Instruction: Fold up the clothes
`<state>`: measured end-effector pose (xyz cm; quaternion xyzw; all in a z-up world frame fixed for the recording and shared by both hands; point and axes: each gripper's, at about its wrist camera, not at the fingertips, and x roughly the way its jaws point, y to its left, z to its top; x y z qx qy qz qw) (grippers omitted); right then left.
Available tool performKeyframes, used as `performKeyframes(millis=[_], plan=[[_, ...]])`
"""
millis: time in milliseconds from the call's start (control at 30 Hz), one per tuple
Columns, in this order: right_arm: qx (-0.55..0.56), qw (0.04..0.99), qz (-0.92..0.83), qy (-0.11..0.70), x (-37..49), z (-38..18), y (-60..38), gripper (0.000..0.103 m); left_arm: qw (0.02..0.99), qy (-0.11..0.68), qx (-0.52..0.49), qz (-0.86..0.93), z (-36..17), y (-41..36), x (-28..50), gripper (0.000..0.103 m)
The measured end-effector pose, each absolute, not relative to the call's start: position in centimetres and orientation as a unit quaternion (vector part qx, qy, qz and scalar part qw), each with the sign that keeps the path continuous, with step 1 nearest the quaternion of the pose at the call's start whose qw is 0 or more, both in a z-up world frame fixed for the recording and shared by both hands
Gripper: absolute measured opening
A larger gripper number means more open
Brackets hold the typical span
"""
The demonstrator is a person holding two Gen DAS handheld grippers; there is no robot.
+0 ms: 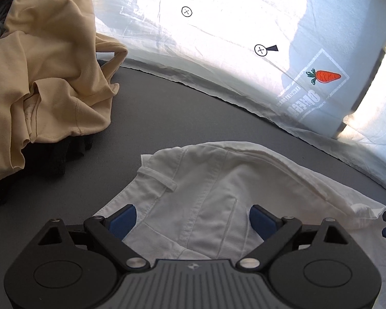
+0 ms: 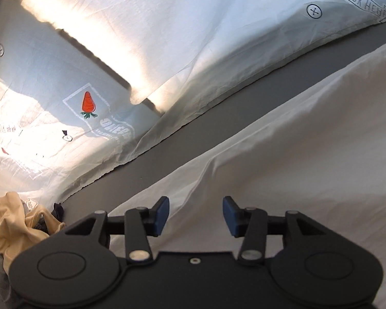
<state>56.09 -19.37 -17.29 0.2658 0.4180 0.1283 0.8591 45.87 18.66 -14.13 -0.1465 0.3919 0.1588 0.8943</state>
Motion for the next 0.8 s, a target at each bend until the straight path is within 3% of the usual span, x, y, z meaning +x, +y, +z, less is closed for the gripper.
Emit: performKeyframes(millis=[100,167,300,500,633,700,800], plan=[[0.161,0.871,0.169,0.431,56.0,-17.0,-16.1,0.030,0.893,0.398,-0.135,0.161,-14.7,18.8,46.2,0.095],[0.093,0.873,0.187,0.440,56.5,-17.1,-13.8,0.027,0.888,0.407,-0.137,0.167,-15.5,19.0,46.5,0.095],[-0.001,0.883,0.209,0.421,58.5,-17.1,-9.8,0.027,0.875,0.424,-0.151,0.176,-17.1,19.7,46.9,0.095],[-0.057,0.896,0.167,0.408,62.9,-19.3,-6.4,0.027,0.873,0.434,-0.146,0.167,-18.6,19.7,47.4,0.097],[-0.097,0.905,0.160,0.381,62.1,-18.9,-6.3,0.040,0.869,0.444,-0.133,0.175,-19.2,19.4,48.0,0.100],[-0.075,0.913,0.157,0.370,60.9,-17.8,-8.7,0.052,0.867,0.446,-0.137,0.174,-19.3,19.5,48.0,0.101],[-0.031,0.924,0.122,0.361,59.4,-16.4,-14.1,0.058,0.866,0.449,-0.136,0.173,-19.3,19.5,48.1,0.101]])
